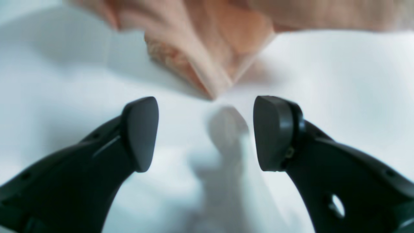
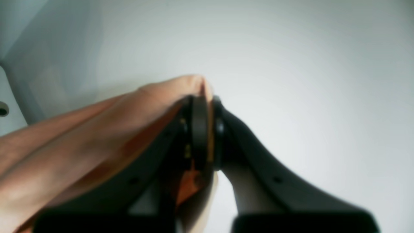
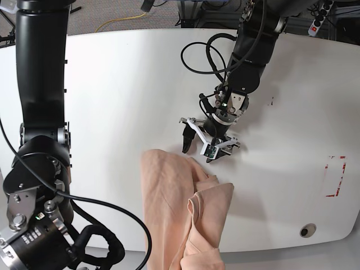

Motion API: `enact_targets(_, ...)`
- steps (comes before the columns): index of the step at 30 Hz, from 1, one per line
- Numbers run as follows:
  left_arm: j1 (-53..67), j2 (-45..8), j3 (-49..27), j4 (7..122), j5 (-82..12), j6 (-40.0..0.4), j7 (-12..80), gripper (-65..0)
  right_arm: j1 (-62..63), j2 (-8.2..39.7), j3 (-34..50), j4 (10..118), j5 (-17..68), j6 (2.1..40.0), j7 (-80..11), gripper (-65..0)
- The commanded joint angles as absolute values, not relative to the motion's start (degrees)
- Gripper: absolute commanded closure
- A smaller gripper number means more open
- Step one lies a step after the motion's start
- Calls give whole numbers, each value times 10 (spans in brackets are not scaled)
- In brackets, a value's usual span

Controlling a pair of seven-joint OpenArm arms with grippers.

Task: Fold the T-shirt properly
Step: 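Lower the left gripper to the hanging shirt and grasp a fold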

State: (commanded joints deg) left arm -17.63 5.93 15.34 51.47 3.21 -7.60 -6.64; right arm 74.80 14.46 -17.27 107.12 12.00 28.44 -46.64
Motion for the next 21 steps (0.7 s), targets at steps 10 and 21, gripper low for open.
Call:
enact_targets(10,-209,82,154,467,32,-76,-73,-424,748,145,-173,1073,120,284,-466,0)
enact_targets(21,-225,87,156,440,36,-75,-71,-54,744,145,-173,1072,89,285,-466,0)
